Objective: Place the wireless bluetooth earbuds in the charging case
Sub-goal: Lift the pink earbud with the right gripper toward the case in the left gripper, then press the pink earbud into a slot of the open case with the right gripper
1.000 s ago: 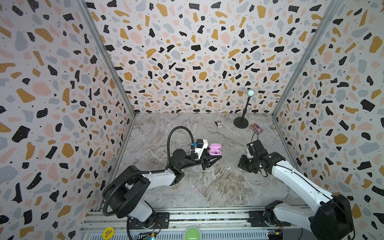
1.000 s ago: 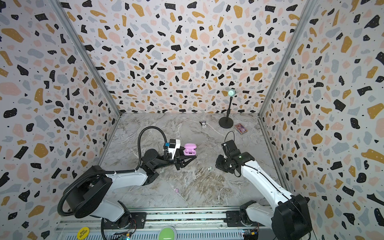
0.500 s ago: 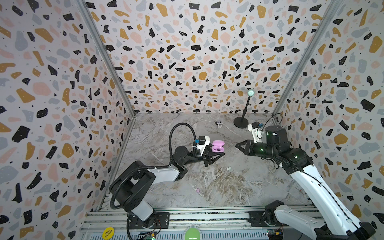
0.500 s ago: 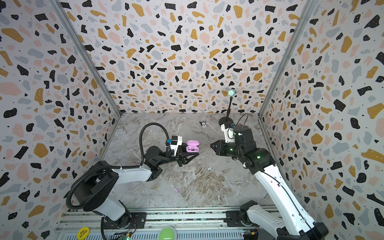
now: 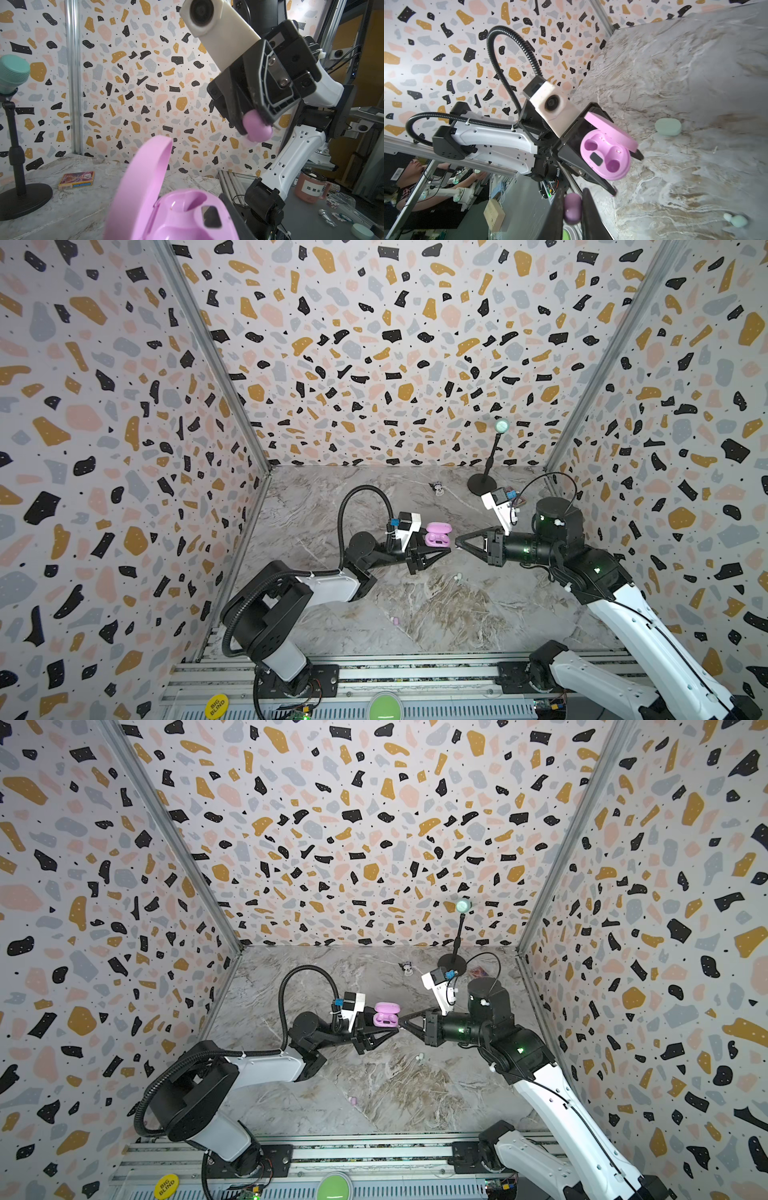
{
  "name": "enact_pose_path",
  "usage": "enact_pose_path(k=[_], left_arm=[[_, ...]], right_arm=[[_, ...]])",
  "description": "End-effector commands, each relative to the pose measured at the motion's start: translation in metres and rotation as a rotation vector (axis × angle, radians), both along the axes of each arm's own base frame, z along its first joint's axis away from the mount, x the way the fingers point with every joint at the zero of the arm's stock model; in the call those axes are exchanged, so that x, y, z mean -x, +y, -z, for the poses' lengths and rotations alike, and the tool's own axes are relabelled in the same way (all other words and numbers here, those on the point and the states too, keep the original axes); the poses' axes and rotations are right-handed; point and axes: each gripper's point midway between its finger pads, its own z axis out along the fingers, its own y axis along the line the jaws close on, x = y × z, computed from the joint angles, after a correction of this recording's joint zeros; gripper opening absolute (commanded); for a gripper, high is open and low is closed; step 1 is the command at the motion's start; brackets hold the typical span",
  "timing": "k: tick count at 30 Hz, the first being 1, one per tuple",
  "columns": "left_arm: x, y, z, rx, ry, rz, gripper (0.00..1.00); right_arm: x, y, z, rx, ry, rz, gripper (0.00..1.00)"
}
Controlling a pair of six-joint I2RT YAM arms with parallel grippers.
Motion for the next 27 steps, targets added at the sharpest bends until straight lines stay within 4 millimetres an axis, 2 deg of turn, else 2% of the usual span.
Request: enact_pose_path(k=[1,16,27], left_arm=[[0.018,0.004,-0.035,0.096,-0.112,0.040,0.00],[0.041,0.002,-0.048,0.120,-0.140,0.097,0.00],[0.049,0.002,-0.051,0.128,-0.150,0.109,0.00]], right_arm=[[0.001,0.006,-0.011,-0.036,-0.035,-0.032,0.14],[-0.004,0.015,0.008,-0.001,-0.007,-0.028,0.14],[-0.006,0.012,0.018,0.018,0.015,0.003,0.14]])
